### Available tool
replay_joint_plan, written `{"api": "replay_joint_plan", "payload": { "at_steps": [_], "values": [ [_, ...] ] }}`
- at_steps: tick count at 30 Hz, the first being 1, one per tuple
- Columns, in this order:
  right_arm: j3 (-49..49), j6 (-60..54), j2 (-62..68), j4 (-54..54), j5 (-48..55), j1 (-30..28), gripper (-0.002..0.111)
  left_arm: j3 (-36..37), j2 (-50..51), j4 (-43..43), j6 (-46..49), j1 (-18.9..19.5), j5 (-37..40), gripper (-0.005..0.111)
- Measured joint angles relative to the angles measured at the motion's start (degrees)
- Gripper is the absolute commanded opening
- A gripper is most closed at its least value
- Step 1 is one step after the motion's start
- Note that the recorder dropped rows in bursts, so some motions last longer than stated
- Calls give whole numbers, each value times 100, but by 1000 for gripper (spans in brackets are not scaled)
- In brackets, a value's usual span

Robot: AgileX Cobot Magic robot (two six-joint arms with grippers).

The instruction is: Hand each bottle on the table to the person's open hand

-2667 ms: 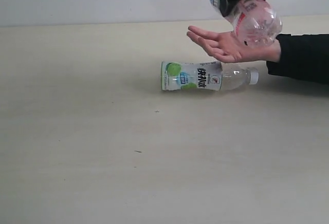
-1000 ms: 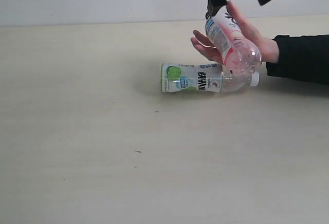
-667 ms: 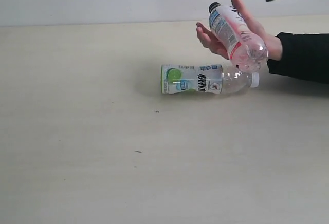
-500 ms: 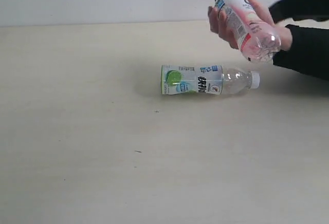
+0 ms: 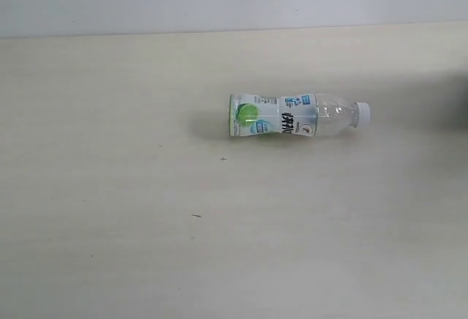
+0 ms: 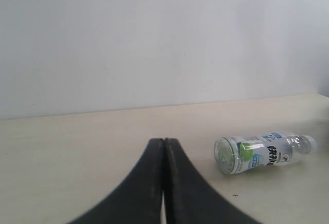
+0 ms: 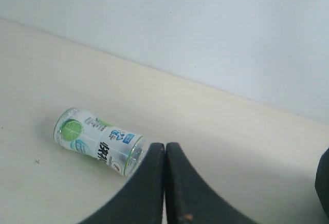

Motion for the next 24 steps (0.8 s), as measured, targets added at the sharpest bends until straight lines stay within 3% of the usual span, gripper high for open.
{"api": "replay_joint_plan", "payload": {
  "at_steps": [24],
  "values": [
    [154,438,-1161,-20,-110,0,0,0,0,0,0,0,0,0]
  ]
}}
